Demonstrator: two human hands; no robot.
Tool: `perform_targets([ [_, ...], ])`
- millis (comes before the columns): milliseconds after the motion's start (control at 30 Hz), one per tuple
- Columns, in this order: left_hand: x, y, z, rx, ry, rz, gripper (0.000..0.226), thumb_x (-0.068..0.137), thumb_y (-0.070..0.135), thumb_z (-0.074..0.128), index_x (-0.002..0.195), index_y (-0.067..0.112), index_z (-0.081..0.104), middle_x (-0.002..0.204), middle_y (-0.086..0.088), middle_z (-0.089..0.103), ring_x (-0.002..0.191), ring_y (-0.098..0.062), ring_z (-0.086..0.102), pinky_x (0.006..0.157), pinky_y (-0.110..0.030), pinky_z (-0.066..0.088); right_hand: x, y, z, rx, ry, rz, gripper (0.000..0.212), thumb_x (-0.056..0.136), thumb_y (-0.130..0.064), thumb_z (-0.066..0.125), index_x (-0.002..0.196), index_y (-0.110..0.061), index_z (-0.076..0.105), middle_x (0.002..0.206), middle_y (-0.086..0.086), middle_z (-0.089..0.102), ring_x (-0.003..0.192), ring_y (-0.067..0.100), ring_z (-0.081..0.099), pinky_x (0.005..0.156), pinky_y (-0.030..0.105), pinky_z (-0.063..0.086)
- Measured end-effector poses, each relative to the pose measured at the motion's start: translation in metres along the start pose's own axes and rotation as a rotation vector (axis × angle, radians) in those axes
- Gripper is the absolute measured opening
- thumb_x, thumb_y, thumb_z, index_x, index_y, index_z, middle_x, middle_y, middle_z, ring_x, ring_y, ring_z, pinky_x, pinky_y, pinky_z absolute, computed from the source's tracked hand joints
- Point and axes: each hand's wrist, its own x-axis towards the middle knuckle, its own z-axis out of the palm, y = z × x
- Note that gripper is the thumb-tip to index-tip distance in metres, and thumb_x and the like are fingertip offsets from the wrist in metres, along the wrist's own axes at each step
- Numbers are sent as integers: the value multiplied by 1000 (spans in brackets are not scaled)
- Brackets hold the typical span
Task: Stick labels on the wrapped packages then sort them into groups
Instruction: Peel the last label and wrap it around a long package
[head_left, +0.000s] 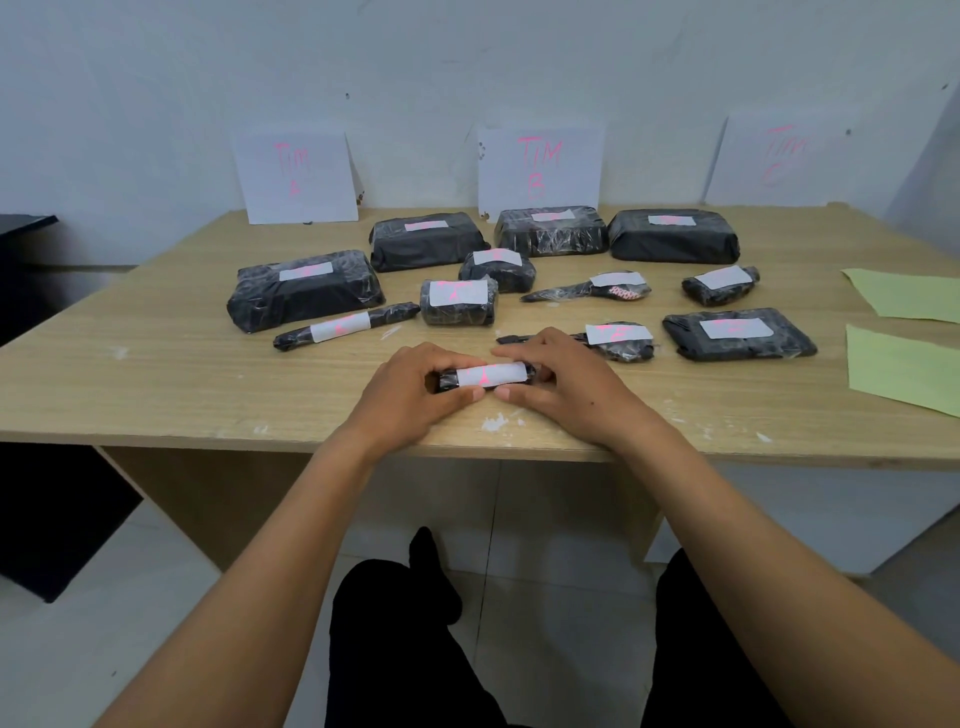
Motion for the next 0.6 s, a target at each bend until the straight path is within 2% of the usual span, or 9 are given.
perform_targets([
  [100,0,3,1,9,5,-15,34,81,47,67,115,41,66,93,14,59,91,-10,52,77,-31,40,2,1,1,21,14,5,35,87,-34,65,122,-33,62,100,-5,53,85,5,47,73,19,33],
  [233,-2,6,2,27,26,-25,39,81,54,61,115,38,66,92,16,59,89,-8,51,73,-27,36,3,1,-1,6,30,-2,30,86,-31,68,115,-32,67,78,-15,46,72,-1,44,63,13,30],
  [333,-4,8,1,-14,54,-40,36,81,45,67,114,31,67,98,12,65,93,-7,55,77,-22,41,2,1,-3,44,63,26,24,83,-31,71,107,-26,71,78,-14,52,70,0,46,61,13,31],
  [400,-6,10,0,-57,93,-64,32,81,35,71,112,26,69,100,12,66,92,1,57,77,-9,41,2,2,-3,66,79,52,24,82,-32,72,105,-23,72,86,-7,60,71,3,48,62,18,34],
  [467,-7,11,0,-86,112,-85,30,80,27,73,110,24,70,98,14,66,88,8,57,75,0,39,2,3,-1,51,86,66,27,82,-33,71,107,-22,71,90,-4,60,72,5,48,62,16,34],
  [600,-7,9,1,-104,168,-56,27,79,18,75,105,24,69,100,12,65,91,6,58,77,0,39,1,3,-1,32,95,64,25,86,-28,67,111,-23,68,91,-3,57,74,8,50,66,20,34],
])
